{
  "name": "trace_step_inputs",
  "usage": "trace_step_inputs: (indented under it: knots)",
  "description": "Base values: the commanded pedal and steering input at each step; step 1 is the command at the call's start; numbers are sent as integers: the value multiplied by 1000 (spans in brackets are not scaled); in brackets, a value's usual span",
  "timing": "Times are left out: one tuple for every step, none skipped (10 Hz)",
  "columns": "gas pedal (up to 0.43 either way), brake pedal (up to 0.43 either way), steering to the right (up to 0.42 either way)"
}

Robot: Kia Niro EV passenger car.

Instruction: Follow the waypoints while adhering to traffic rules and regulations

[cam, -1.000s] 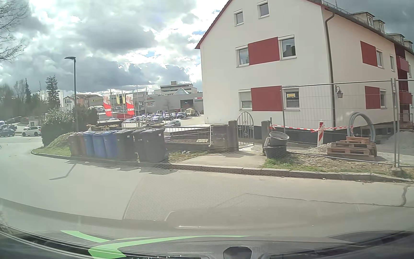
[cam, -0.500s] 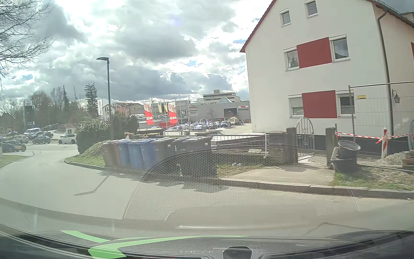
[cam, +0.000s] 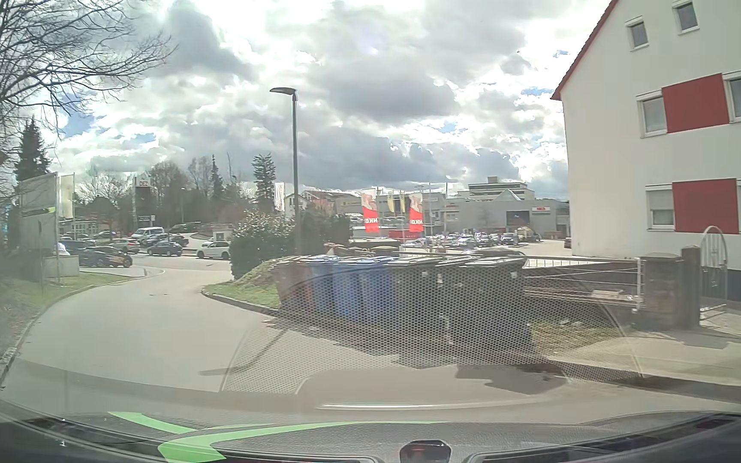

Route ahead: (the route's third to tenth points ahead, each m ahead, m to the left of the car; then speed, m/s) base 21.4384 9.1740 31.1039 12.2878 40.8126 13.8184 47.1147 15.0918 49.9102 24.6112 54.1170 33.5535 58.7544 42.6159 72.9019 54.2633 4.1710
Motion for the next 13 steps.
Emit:
trace_step_inputs:
  knots:
    - [110, 0, -464]
    - [110, 0, -462]
    - [110, 0, -455]
    - [110, 0, -429]
    - [110, 0, -394]
    - [110, 0, -371]
    - [110, 0, -344]
    - [110, 0, -319]
    - [110, 0, -285]
    - [110, 0, -256]
    - [110, 0, -216]
    - [110, 0, -180]
    - [110, 0, -152]
